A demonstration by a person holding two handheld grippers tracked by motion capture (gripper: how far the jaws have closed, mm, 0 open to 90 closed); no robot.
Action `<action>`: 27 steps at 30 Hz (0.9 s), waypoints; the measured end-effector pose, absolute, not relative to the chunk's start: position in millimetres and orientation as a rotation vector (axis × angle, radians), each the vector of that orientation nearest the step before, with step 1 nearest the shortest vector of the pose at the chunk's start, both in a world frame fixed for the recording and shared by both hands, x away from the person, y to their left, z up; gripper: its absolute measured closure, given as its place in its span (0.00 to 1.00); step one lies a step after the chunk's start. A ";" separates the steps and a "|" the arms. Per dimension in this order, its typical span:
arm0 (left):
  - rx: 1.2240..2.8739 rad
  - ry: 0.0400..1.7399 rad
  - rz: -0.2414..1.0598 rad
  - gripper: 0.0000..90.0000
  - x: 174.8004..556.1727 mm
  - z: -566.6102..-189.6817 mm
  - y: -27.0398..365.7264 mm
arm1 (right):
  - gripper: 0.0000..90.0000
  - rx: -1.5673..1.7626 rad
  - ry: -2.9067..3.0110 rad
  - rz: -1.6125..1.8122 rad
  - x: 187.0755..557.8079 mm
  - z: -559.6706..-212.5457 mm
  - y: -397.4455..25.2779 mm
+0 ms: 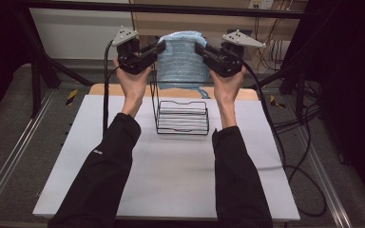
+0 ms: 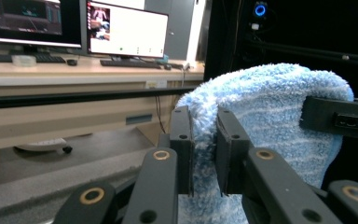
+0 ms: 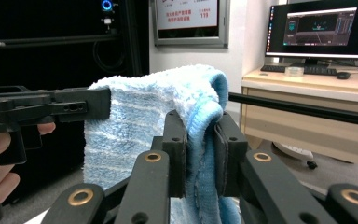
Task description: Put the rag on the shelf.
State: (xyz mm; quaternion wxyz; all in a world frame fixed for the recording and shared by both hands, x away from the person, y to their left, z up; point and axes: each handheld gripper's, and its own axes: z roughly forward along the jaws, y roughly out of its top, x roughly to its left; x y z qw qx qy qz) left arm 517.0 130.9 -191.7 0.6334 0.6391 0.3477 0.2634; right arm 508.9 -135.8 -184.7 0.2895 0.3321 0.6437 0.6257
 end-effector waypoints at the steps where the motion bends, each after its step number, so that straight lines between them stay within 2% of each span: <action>1: 1.467 0.789 0.603 0.88 516.3 -193.8 131.1 | 0.87 0.889 1.720 1.672 508.1 -187.2 -136.5; 13: 1.540 0.750 0.555 0.88 509.4 -217.8 136.7 | 0.86 0.898 1.769 1.672 497.8 -221.5 -141.6; 27: 1.589 0.674 0.522 0.87 490.0 -221.8 143.7 | 0.85 0.851 1.834 1.661 482.3 -227.2 -149.6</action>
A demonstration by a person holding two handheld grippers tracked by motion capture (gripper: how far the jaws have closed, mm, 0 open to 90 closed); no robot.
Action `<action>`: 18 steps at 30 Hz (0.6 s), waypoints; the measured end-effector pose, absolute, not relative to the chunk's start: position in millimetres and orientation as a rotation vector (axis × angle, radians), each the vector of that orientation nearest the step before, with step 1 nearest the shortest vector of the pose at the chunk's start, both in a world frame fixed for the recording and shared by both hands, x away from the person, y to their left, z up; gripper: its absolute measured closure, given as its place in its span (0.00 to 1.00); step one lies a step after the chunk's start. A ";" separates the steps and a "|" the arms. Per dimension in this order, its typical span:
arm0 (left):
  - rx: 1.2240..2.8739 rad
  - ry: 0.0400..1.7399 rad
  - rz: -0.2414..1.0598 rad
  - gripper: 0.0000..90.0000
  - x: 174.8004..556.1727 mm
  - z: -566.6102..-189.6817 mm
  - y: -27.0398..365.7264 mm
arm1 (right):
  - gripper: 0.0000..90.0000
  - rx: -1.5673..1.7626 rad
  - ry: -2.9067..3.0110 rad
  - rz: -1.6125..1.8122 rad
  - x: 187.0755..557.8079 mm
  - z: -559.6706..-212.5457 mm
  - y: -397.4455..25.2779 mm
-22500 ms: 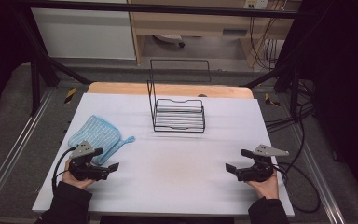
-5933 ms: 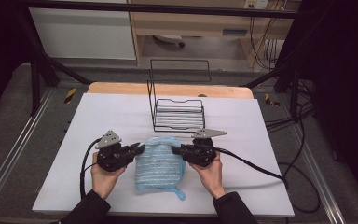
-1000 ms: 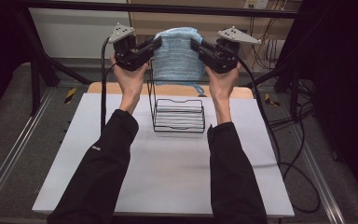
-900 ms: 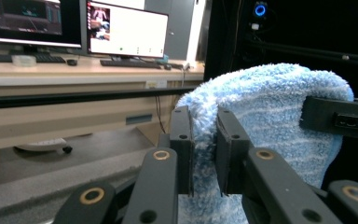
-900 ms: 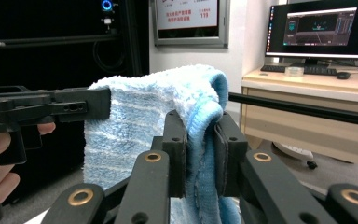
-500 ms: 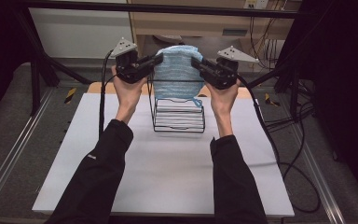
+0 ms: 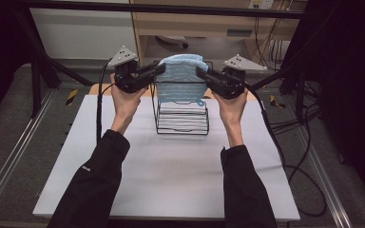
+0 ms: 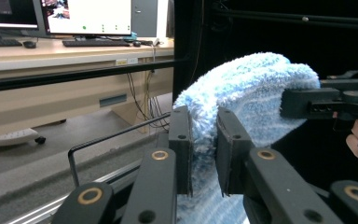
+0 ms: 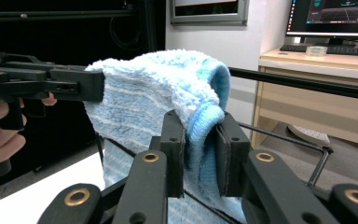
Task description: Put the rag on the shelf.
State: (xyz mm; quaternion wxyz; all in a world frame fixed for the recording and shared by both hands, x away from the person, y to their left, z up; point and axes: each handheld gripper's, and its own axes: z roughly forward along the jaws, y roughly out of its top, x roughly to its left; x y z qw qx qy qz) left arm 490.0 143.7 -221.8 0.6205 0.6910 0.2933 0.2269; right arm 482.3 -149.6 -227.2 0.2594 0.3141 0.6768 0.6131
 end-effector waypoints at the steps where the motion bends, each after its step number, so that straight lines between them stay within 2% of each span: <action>1: 1.590 0.671 0.521 0.87 488.5 -222.0 143.4 | 0.85 0.847 1.839 1.660 481.7 -227.4 -150.3; 15: 1.676 0.659 0.510 0.84 474.8 -224.4 146.4 | 0.85 0.792 1.925 1.620 470.9 -234.1 -152.5; 18: 1.681 0.681 0.516 0.81 473.6 -220.9 146.9 | 0.85 0.787 1.929 1.624 470.0 -236.3 -152.9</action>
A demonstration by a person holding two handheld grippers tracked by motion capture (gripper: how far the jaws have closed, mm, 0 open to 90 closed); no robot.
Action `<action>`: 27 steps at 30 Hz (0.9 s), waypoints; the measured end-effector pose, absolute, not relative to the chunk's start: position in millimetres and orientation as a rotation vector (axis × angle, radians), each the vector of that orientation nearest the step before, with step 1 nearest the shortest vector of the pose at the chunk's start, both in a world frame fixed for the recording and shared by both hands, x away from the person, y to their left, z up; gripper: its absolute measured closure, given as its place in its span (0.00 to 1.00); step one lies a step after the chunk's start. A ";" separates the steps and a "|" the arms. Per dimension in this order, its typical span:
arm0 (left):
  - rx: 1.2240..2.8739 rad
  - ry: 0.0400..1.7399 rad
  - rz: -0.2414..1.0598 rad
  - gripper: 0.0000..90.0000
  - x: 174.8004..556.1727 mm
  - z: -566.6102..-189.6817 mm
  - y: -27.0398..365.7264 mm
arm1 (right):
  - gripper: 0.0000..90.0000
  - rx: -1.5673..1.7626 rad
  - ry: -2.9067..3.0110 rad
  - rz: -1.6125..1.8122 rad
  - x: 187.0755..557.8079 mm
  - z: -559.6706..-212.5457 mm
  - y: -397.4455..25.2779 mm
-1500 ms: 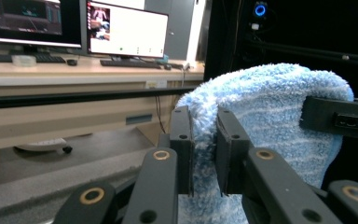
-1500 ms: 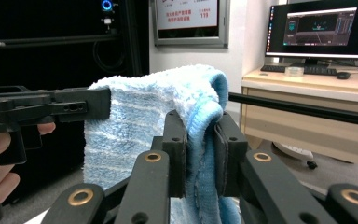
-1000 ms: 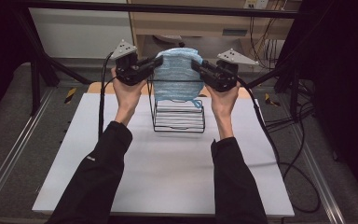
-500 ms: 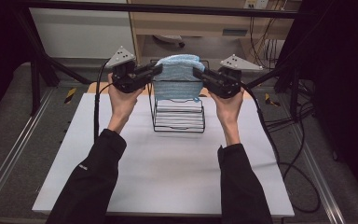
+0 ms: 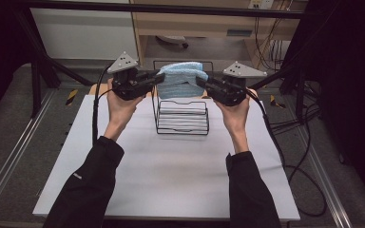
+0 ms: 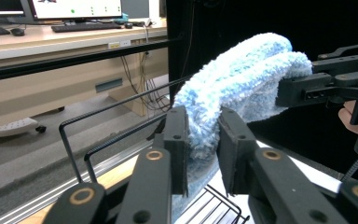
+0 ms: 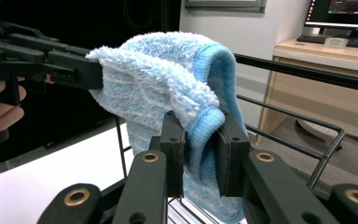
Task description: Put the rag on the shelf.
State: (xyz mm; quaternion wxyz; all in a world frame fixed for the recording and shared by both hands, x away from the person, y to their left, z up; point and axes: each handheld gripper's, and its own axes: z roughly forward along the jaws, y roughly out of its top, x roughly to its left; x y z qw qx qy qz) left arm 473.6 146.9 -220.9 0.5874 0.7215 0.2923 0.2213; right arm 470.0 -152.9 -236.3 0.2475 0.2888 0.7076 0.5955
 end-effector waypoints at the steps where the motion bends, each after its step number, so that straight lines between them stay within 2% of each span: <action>1: 1.683 0.692 0.511 0.79 473.4 -218.6 147.3 | 0.85 0.785 1.931 1.620 469.9 -236.7 -152.7; 7: 1.657 0.779 0.485 0.79 475.0 -198.1 150.6 | 0.85 0.779 1.935 1.617 470.6 -238.3 -152.2; 12: 1.651 0.850 0.470 0.86 484.2 -186.5 149.7 | 0.85 0.777 1.944 1.610 469.7 -239.8 -150.2; 17: 1.665 0.897 0.443 0.94 495.8 -184.5 145.4 | 0.85 0.763 1.945 1.606 469.3 -241.1 -150.4; 27: 1.670 0.949 0.442 0.95 511.1 -190.8 144.3 | 0.85 0.748 1.956 1.601 467.9 -243.9 -149.8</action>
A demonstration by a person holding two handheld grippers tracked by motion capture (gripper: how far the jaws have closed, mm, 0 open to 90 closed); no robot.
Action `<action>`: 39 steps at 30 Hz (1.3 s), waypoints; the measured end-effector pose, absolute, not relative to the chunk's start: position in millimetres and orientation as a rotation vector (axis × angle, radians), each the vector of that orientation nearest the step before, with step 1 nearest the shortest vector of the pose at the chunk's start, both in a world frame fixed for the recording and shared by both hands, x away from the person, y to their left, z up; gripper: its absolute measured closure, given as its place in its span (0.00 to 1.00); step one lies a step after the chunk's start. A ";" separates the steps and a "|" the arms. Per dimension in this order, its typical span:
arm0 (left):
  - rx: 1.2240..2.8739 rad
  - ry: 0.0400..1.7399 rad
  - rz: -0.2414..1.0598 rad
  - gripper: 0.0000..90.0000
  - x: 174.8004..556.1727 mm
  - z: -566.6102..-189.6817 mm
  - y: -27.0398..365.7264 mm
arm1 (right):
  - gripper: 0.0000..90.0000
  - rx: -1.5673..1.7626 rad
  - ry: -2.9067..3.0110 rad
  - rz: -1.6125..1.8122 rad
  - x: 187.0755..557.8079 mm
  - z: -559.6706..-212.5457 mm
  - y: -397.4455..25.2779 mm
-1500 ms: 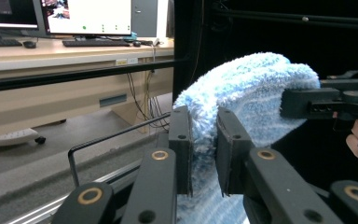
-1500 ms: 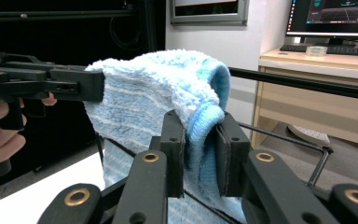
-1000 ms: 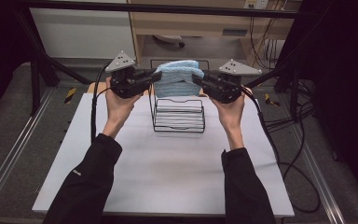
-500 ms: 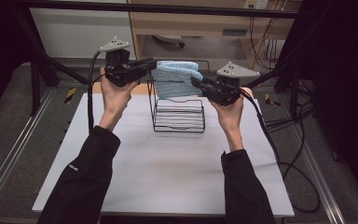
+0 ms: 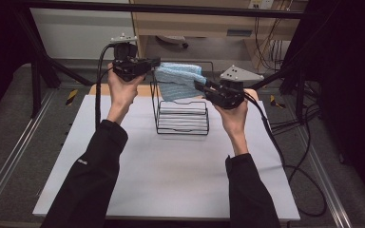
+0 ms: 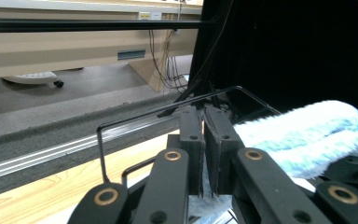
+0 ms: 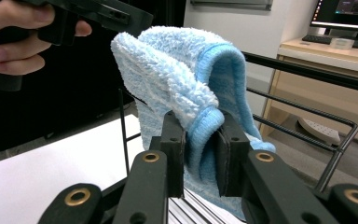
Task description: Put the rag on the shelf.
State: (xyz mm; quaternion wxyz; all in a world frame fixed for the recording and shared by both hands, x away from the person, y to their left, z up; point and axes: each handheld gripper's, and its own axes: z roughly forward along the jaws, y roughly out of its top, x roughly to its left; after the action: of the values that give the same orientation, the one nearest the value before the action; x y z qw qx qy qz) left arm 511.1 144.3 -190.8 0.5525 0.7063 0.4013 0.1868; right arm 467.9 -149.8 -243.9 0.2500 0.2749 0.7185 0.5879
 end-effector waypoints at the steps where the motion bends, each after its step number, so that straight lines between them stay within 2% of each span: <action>1: 1.667 0.954 0.436 0.95 512.6 -191.3 144.7 | 0.86 0.747 1.955 1.601 467.8 -243.9 -149.8; 7: 1.677 0.946 0.367 0.95 517.2 -194.6 144.3 | 0.86 0.733 1.952 1.604 466.3 -245.5 -149.9; 16: 1.736 0.827 0.307 0.97 495.8 -201.6 146.1 | 0.83 0.732 1.950 1.618 465.0 -249.7 -153.5; 21: 1.784 0.802 0.341 0.98 485.0 -210.7 143.4 | 0.70 0.734 1.960 1.633 463.8 -248.9 -154.0; 27: 1.818 0.791 0.391 0.99 477.6 -219.0 141.5 | 0.45 0.734 1.963 1.652 457.7 -243.0 -156.3; 31: 1.842 0.791 0.398 0.99 474.6 -225.7 140.7 | 0.39 0.719 1.941 1.676 451.9 -234.9 -156.5; 33: 1.855 0.788 0.400 0.99 473.3 -229.7 140.5 | 0.41 0.718 1.935 1.676 450.0 -229.9 -155.5; 37: 1.856 0.787 0.400 0.99 471.4 -236.5 140.6 | 0.71 0.750 1.985 1.673 449.3 -224.4 -149.7; 39: 1.855 0.783 0.403 0.99 470.6 -239.4 141.1 | 0.82 0.765 2.029 1.650 450.5 -226.6 -145.5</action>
State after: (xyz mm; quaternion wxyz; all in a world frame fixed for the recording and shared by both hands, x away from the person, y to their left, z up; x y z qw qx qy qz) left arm 470.6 141.1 -239.4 0.5177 0.7728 0.3264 0.1681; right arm 450.5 -145.5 -226.6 0.2069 0.2748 0.7285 0.5924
